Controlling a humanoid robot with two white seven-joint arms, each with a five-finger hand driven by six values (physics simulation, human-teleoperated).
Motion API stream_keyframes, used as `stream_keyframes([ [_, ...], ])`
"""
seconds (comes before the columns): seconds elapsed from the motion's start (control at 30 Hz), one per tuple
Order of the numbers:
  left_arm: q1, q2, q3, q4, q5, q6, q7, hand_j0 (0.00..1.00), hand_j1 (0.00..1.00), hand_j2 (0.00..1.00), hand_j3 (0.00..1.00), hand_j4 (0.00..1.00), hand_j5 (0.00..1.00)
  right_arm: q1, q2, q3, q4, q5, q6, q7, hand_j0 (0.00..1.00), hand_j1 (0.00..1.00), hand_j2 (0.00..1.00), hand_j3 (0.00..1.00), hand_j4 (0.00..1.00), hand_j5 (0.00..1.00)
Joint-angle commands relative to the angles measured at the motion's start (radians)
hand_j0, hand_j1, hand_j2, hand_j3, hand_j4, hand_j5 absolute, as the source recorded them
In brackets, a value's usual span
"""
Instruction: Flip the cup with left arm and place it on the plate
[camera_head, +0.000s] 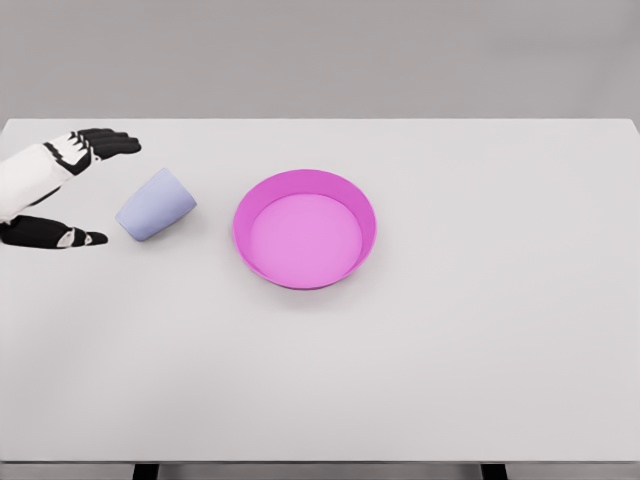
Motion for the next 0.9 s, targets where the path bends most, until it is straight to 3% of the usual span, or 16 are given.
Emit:
stream_keyframes([
  [0.0,0.000,-0.007,-0.002,-0.002,0.005,0.001,0.001,1.00,1.00,1.00,1.00,1.00,1.00,0.000,0.000,0.003,0.000,0.000,0.001,0.007,1.00,1.00,1.00,1.00,1.00,1.00],
  [0.23,0.005,-0.002,-0.002,-0.002,-0.009,0.001,-0.003,1.00,1.00,1.00,1.00,1.00,1.00,0.002,0.000,0.000,0.000,0.000,0.001,0.007,1.00,1.00,1.00,1.00,1.00,1.00],
  [0.33,0.025,-0.002,0.000,0.003,-0.015,0.001,-0.058,1.00,1.00,1.00,1.00,1.00,1.00,0.002,0.000,0.000,0.000,0.000,0.001,0.007,1.00,1.00,1.00,1.00,1.00,1.00],
  [0.47,0.035,-0.026,0.009,0.018,-0.087,0.001,-0.072,1.00,1.00,1.00,1.00,1.00,1.00,0.002,0.000,0.000,0.000,0.000,-0.001,0.007,1.00,1.00,1.00,1.00,1.00,1.00],
  [0.57,0.060,-0.120,0.014,0.018,-0.084,0.001,-0.073,1.00,1.00,1.00,1.00,1.00,1.00,0.002,0.000,0.000,0.000,0.000,-0.001,0.007,1.00,1.00,1.00,1.00,1.00,1.00],
  [0.73,0.075,-0.122,0.021,0.018,-0.075,0.001,-0.075,1.00,1.00,1.00,1.00,1.00,1.00,0.002,0.000,0.000,0.000,0.000,0.001,0.007,1.00,1.00,1.00,1.00,1.00,1.00],
  [0.8,0.068,-0.123,0.070,0.032,-0.051,0.001,-0.073,1.00,1.00,1.00,1.00,1.00,1.00,0.002,0.000,0.000,0.000,0.000,0.001,0.007,1.00,1.00,1.00,1.00,1.00,1.00],
  [0.87,0.064,-0.123,0.076,0.046,-0.029,0.001,-0.072,1.00,1.00,1.00,1.00,1.00,1.00,0.002,0.000,0.000,0.000,0.000,0.001,0.007,1.00,1.00,1.00,1.00,1.00,1.00],
])
